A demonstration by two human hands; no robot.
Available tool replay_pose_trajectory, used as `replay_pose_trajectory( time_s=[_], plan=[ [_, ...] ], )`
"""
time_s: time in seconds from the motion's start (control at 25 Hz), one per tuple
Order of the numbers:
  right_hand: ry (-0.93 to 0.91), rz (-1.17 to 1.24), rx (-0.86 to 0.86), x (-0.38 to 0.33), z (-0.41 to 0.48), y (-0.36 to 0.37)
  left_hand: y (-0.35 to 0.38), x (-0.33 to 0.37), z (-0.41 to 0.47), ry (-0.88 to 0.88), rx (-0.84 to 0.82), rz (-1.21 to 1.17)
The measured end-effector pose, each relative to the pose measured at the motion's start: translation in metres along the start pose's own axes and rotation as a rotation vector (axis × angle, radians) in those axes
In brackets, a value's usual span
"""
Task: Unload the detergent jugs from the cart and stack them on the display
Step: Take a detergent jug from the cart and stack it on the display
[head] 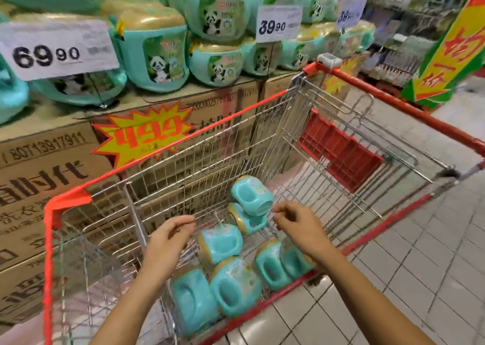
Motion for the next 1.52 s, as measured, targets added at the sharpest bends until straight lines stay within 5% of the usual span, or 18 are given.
replay_pose_trajectory(
  time_s=[0.48, 0.64, 1.04, 1.52],
  plan=[
    [0.152, -0.381, -0.22, 0.085, 0.236, 0.073, 0.051, -0.089, 0.1, -0.242, 0.137, 0.285],
    [0.165, -0.497, -0.382, 0.12, 0.292, 0.133, 0.052, -0.127, 0.097, -0.372, 0.27, 0.155],
    [0.204, -0.684, -0.456, 0.179, 0.357, 0.217, 0.055, -0.178, 0.086, -0.524, 0.358, 0.136],
    [0.339, -0.277, -0.279, 0.155, 0.355, 0.127, 0.065, -0.158, 0.074, -0.583, 0.316, 0.061]
  ],
)
Point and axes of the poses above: each hand's wrist, its own z-axis towards the middle knuckle, its own y-axis out of the palm, x = y × z, the point moved 7 cm from there along z, towards the middle knuckle, and after that the axes turned 8 degrees about y, right-handed, at the moved point
